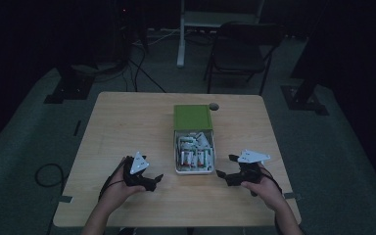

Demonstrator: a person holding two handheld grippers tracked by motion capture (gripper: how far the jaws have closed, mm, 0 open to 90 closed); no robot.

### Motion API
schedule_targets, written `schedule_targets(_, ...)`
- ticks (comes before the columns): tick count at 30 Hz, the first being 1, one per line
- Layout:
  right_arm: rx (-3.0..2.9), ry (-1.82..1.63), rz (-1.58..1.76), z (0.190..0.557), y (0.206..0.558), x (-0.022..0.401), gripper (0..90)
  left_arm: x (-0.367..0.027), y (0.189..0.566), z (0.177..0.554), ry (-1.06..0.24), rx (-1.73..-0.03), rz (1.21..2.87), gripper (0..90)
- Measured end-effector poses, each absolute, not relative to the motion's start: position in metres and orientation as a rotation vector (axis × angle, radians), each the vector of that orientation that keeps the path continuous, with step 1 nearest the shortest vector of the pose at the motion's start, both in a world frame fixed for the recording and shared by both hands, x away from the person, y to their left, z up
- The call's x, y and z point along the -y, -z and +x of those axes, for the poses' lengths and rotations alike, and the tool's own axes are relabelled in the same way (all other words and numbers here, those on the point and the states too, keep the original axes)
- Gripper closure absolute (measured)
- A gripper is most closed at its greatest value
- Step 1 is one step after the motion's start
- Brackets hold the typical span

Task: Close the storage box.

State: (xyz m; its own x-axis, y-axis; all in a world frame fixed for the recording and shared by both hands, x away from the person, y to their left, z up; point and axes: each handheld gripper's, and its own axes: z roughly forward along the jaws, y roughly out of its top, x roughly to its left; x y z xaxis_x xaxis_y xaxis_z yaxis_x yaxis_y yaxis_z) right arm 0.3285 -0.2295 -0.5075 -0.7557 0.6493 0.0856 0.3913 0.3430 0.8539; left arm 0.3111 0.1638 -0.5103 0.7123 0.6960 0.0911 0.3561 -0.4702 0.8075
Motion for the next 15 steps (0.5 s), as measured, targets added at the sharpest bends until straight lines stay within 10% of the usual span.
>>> schedule_targets(15, -2.319, -1.410, 0.950, 0.331, 0.504, 0.225, 13.4, -0.144, 0.500, 0.319, -0.519, -0.721, 2.078, 5.3)
